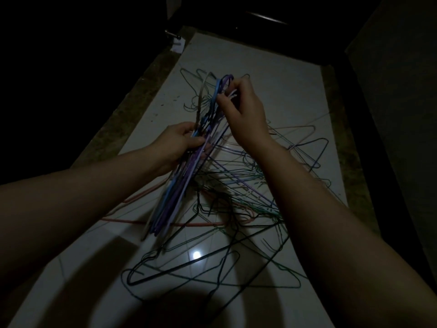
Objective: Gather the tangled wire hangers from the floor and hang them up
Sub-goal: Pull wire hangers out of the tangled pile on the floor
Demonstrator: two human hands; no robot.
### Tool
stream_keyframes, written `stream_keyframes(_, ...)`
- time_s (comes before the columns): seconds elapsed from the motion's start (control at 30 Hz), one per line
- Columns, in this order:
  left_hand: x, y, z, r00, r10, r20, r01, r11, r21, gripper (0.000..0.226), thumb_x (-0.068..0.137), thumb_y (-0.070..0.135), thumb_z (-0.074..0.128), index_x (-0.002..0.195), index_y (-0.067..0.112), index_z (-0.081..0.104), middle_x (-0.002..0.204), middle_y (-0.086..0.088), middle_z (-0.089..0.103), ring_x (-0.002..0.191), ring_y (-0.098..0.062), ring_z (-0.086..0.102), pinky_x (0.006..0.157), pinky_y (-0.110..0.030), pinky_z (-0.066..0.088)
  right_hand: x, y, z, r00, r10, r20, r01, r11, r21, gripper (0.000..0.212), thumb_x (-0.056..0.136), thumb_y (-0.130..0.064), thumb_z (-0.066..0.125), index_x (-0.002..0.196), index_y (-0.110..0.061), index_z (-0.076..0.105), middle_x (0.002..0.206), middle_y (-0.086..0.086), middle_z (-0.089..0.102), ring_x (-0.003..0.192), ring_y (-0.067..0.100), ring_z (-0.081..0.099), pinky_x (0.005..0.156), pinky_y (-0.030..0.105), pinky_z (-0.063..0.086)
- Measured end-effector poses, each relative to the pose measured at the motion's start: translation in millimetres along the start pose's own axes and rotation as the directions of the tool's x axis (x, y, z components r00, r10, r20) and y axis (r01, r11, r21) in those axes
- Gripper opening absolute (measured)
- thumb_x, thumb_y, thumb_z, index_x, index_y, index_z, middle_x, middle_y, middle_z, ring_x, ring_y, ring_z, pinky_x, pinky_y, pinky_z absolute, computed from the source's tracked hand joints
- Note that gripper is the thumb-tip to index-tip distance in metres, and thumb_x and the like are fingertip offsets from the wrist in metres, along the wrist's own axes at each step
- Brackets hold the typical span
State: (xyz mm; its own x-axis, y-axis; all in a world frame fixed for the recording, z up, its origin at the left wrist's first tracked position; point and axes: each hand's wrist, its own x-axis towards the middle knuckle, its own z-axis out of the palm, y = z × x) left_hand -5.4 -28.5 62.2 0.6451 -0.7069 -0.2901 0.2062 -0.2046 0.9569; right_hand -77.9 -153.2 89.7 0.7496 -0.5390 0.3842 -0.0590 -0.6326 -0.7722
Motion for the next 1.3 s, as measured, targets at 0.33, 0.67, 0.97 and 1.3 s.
stream_keyframes(0.33, 7.8, -12.9, -13.7, 0.997, -0.069, -0.014, 0.07, 0.995, 0.064, 0.034, 0.087, -0.011, 0.053, 0.119, 0.0, 0.053, 0.102, -0.015, 0.067, 0.07, -0.006, 0.069, 0.06, -0.015, 0.054, -6.8, 10.8, 14.5, 0.994, 0.087, -0.06, -0.082, 0.993, 0.08, 0.039, 0.086, -0.027, 0.067, 0.112, -0.012, 0.041, 0.107, 0.004, 0.051, 0.066, 0.009, 0.048, 0.065, 0.024, 0.043)
stream_keyframes(0.67, 20.4, -23.4, -64.9, 0.979, -0.077, -0.188, 0.071, 0.997, -0.04, 0.023, 0.086, -0.012, 0.051, 0.092, 0.01, 0.056, 0.066, 0.005, 0.07, 0.056, -0.002, 0.066, 0.053, -0.019, 0.054, -37.3, 59.8, 55.6, 0.958, 0.281, 0.054, -0.279, 0.959, -0.037, 0.043, 0.092, -0.032, 0.059, 0.127, -0.011, 0.045, 0.109, 0.001, 0.051, 0.077, 0.006, 0.048, 0.068, 0.021, 0.037)
stream_keyframes(0.97, 26.8, -41.1, -108.4, 0.951, -0.12, -0.285, 0.104, 0.992, -0.07, 0.03, 0.087, -0.011, 0.051, 0.114, 0.002, 0.053, 0.081, -0.002, 0.065, 0.066, -0.006, 0.064, 0.057, -0.015, 0.053, -70.9, 86.0, 118.6, 0.803, 0.444, 0.398, -0.374, 0.895, -0.243, 0.031, 0.099, -0.03, 0.047, 0.115, -0.006, 0.057, 0.099, 0.006, 0.062, 0.091, 0.021, 0.057, 0.068, 0.024, 0.034)
stream_keyframes(1.3, 35.5, -59.9, -133.2, 0.944, -0.127, -0.304, 0.089, 0.987, -0.135, 0.019, 0.086, -0.013, 0.05, 0.091, 0.004, 0.056, 0.081, -0.007, 0.062, 0.06, -0.005, 0.065, 0.054, -0.016, 0.053, -72.0, 91.9, 162.6, 0.708, 0.517, 0.481, -0.103, 0.749, -0.654, 0.034, 0.098, -0.035, 0.046, 0.125, -0.015, 0.05, 0.129, 0.012, 0.05, 0.122, 0.033, 0.041, 0.101, 0.044, 0.032)
